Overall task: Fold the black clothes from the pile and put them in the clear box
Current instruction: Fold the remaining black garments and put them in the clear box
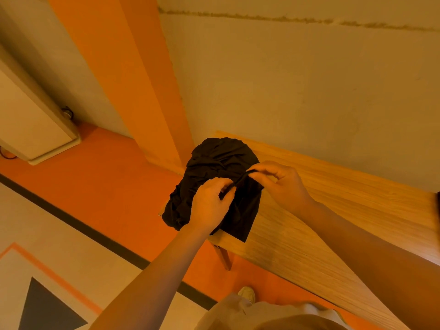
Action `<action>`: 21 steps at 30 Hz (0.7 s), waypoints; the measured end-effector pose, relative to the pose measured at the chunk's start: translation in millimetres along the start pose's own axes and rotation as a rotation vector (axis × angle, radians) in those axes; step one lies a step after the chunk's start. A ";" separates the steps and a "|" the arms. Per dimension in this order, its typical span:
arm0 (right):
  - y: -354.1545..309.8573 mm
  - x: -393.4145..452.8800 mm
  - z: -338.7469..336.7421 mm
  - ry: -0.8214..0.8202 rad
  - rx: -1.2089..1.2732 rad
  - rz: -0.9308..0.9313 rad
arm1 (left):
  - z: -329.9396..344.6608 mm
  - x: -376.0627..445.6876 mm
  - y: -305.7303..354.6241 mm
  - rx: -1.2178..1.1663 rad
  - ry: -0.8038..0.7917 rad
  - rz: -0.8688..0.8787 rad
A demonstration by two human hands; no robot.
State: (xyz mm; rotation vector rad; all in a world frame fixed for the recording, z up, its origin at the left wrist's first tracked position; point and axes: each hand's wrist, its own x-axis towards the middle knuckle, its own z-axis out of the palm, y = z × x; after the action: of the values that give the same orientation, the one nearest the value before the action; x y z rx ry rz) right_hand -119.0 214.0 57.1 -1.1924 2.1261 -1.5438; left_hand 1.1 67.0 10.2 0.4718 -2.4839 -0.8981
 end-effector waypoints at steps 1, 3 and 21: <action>-1.4 0.7 -3.0 0.025 0.026 0.024 | 2.0 -1.0 -3.8 0.040 -0.003 -0.046; -2.5 2.4 -8.5 0.071 0.074 0.050 | 4.0 -4.0 -12.8 0.070 -0.018 -0.171; 39.0 17.4 -76.1 0.661 0.124 0.291 | -47.8 -10.1 -86.4 0.370 0.082 -0.512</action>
State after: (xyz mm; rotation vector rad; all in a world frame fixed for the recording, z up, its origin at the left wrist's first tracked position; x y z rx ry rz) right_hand -195.4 256.2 57.9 -0.3155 2.3800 -2.0773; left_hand 48.4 -15.7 -17.7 1.2833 -2.4957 -0.5663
